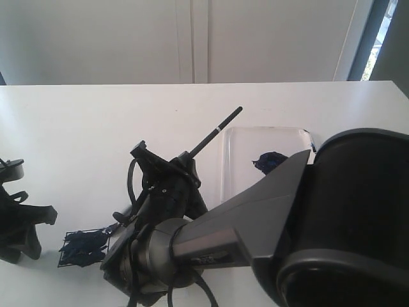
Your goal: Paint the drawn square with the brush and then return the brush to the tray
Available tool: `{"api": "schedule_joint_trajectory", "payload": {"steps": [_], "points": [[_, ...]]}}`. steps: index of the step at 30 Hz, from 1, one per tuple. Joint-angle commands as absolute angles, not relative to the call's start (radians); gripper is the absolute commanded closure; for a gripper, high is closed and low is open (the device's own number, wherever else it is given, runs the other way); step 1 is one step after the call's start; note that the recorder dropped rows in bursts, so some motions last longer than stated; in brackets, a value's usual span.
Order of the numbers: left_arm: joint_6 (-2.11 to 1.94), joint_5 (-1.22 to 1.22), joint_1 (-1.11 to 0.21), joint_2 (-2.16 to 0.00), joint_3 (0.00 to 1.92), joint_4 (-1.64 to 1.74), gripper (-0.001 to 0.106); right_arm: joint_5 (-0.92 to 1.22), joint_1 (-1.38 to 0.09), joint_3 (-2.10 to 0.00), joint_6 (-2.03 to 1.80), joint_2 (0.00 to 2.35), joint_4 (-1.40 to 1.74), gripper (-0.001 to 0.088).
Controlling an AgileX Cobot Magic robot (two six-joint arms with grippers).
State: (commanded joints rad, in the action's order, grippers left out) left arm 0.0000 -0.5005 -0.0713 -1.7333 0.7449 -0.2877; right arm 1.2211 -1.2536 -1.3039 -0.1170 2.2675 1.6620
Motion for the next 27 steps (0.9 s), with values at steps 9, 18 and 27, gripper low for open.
{"api": "schedule_joint_trajectory", "payload": {"steps": [9,18,27], "points": [[0.008,-0.501,-0.071,-1.733,0.745,-0.291,0.062,1.221,-1.256,-1.304,-0.113,2.267,1.702,0.0868],[0.151,-0.506,-0.071,-1.733,0.745,-0.421,0.062,1.221,-1.256,-1.330,-0.113,2.275,1.704,0.0868],[0.162,-0.503,-0.071,-1.733,0.747,-0.430,0.062,1.199,-1.256,-1.350,-0.113,2.275,1.696,0.0868]]}}
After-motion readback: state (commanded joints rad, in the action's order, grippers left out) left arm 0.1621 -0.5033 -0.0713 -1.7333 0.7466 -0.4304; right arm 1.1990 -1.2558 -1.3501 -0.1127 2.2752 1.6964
